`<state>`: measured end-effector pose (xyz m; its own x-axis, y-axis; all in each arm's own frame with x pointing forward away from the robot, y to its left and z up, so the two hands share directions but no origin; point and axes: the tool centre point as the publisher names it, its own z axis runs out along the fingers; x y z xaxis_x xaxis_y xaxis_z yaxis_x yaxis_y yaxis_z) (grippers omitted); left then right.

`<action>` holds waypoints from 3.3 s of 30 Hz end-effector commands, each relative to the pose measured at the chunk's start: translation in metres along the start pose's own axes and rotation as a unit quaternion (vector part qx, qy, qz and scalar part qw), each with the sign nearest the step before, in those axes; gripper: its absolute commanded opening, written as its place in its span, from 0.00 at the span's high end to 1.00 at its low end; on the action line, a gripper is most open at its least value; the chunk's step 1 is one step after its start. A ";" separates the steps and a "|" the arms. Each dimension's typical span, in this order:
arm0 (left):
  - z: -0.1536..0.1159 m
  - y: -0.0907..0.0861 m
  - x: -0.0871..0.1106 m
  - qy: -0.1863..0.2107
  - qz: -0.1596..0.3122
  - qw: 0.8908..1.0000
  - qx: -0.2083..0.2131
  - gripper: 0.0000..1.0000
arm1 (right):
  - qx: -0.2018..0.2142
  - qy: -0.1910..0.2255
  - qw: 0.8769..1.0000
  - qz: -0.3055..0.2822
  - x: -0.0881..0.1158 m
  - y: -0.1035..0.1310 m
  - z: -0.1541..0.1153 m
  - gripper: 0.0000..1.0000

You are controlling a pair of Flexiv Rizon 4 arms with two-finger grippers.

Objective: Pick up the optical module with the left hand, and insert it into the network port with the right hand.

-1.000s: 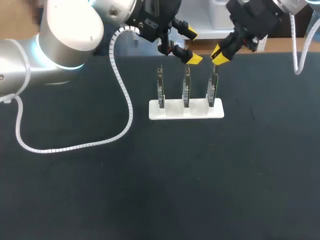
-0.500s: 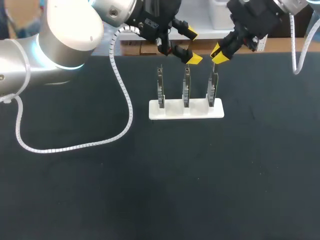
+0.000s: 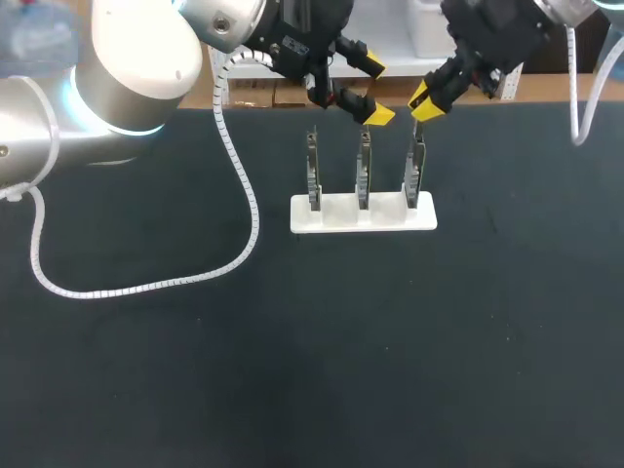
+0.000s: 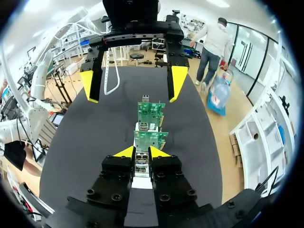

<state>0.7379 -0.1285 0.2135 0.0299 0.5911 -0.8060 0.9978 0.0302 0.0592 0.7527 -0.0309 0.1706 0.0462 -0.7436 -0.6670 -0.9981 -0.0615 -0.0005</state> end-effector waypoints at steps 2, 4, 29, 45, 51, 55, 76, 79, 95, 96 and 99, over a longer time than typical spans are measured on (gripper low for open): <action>0.000 0.001 -0.002 0.004 -0.001 1.000 0.001 0.00 | 0.005 0.000 1.000 0.003 0.003 0.006 0.000 1.00; 0.000 0.001 -0.002 0.004 -0.001 1.000 0.001 0.00 | 0.005 0.000 1.000 0.004 0.004 0.006 0.000 1.00; 0.000 0.001 -0.002 0.004 -0.001 1.000 0.001 0.00 | -0.011 -0.003 1.000 0.009 0.014 0.008 0.007 1.00; 0.000 0.001 -0.002 0.004 -0.001 1.000 0.001 0.00 | -0.005 -0.013 1.000 -0.006 0.020 0.008 0.015 1.00; 0.000 0.001 -0.002 0.004 -0.001 1.000 0.001 0.00 | -0.006 -0.020 1.000 -0.006 0.022 0.009 0.019 0.96; 0.000 0.001 -0.002 0.004 -0.001 1.000 0.001 0.00 | -0.002 -0.024 1.000 -0.003 0.022 0.012 0.017 0.35; 0.000 0.001 -0.002 0.004 -0.001 1.000 0.001 0.00 | 0.026 -0.054 0.997 -0.039 -0.008 0.013 -0.019 0.70; 0.000 0.001 -0.002 0.004 -0.001 1.000 0.001 0.00 | 0.022 -0.052 0.997 -0.045 -0.011 0.012 -0.019 1.00; 0.000 0.001 -0.002 0.004 -0.001 1.000 0.001 0.00 | 0.010 -0.053 0.998 -0.038 -0.002 0.006 -0.010 1.00; 0.000 0.001 -0.002 0.004 -0.001 1.000 0.001 0.00 | 0.008 -0.054 0.998 -0.034 0.000 0.005 -0.009 1.00; 0.000 0.001 -0.002 0.004 -0.001 1.000 0.001 0.00 | 0.005 -0.056 0.998 -0.029 0.004 0.003 -0.005 1.00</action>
<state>0.7379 -0.1285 0.2135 0.0299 0.5911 -0.8061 0.9978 0.0302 0.0592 0.7438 -0.0375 0.1761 0.1015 -0.6652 -0.7397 -0.9944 -0.0886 -0.0568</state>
